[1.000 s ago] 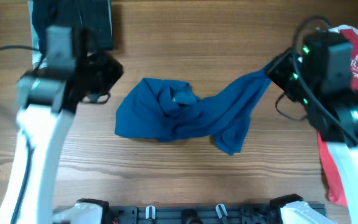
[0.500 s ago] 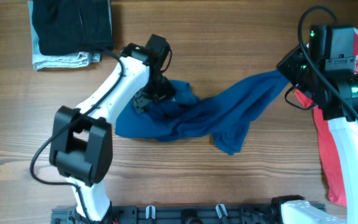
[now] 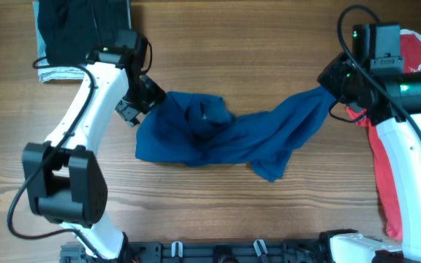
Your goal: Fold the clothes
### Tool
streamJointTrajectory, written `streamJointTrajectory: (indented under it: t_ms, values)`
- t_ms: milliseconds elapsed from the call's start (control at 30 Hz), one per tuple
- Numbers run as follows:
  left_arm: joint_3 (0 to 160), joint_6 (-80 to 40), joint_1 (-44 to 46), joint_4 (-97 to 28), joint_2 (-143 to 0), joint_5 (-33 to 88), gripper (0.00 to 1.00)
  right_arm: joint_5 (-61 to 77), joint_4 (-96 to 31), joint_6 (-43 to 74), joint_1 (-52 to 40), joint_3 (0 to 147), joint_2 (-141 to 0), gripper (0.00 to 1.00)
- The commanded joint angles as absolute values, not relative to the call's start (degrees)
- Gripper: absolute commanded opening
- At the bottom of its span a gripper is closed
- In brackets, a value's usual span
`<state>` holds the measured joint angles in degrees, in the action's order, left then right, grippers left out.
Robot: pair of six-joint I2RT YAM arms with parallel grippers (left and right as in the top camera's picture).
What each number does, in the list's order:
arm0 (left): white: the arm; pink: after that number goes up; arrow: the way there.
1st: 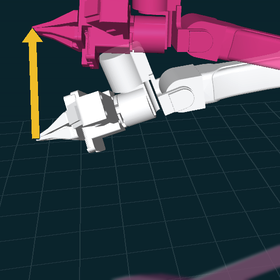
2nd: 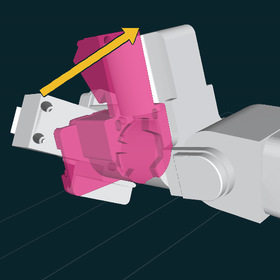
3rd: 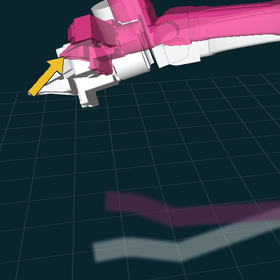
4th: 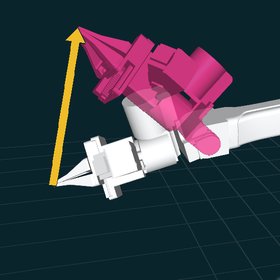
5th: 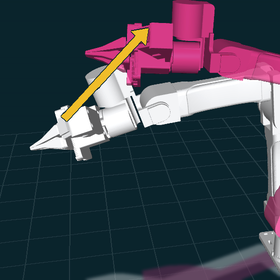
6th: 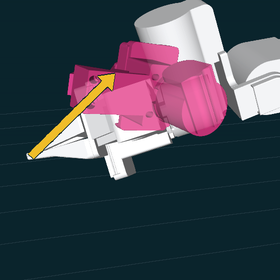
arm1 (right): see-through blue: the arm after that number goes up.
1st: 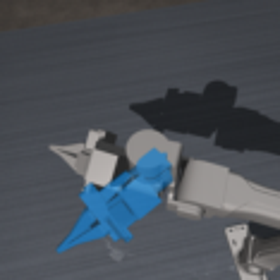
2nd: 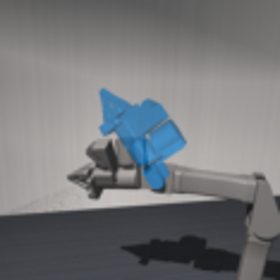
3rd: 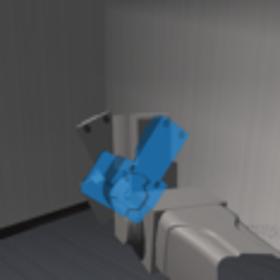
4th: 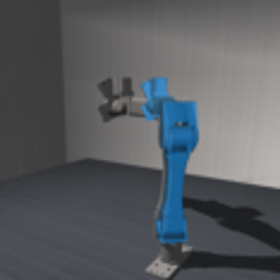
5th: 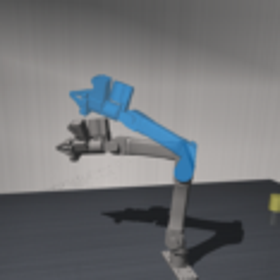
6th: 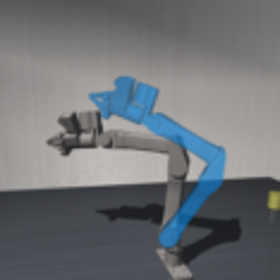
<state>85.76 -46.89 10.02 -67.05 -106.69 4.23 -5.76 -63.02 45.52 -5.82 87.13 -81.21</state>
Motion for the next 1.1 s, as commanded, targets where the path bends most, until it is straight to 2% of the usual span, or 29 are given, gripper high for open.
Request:
streamJointTrajectory:
  t_ms: [0,233,333,367,467,500,633,733,867,1067]
  values:
    - [82.6,-45.1,11.8,-64.9,-108.7,7.7,0.65,-4.4,-62.9,45.0,-5.6,88.0,-82.0,0.05]
    - [81.2,-45.2,18.3,-57.9,-110.5,7.6,0.66,-4.4,-63.8,44.6,-5.6,88.0,-82.0,0.05]
    - [81.2,-45.2,17.7,-58.1,-112.3,7.6,0.61,-4.4,-63.9,43.5,-5.6,88.0,-82.0,0.05]
    - [81.2,-45.1,17.6,-58.1,-112.7,7.6,0.56,-4.4,-64.0,43.5,-5.6,88.0,-82.0,0.05]
    - [81.2,-45.1,17.6,-57.8,-112.6,7.6,0.25,-4.2,-63.9,43.5,-5.6,88.0,-82.0,0.05]
    - [81.4,-45.1,17.5,-57.9,-112.4,7.6,0.04,-4.2,-63.9,43.5,-5.6,88.0,-82.0,0.05]
    - [86.5,-43.4,17.4,-61.7,-106.6,7.4,0.04,-4.2,-63.9,43.5,-5.6,88.0,-82.0,0.05]
    - [89.1,-43.7,16.1,-65.6,-95.9,3.6,0.04,-4.2,-64.1,43.7,-5.6,88.0,-81.9,0.04]
    - [89.1,-43.7,10.3,-72.2,-86.0,0.9,0.04,-4.3,-64.2,43.7,-5.6,88.0,-80.5,0.04]
    - [89.1,-43.7,8.1,-78.8,-81.2,-1.1,0.04,-4.2,-65.1,43.6,-5.6,88.0,-73.9,0.04]
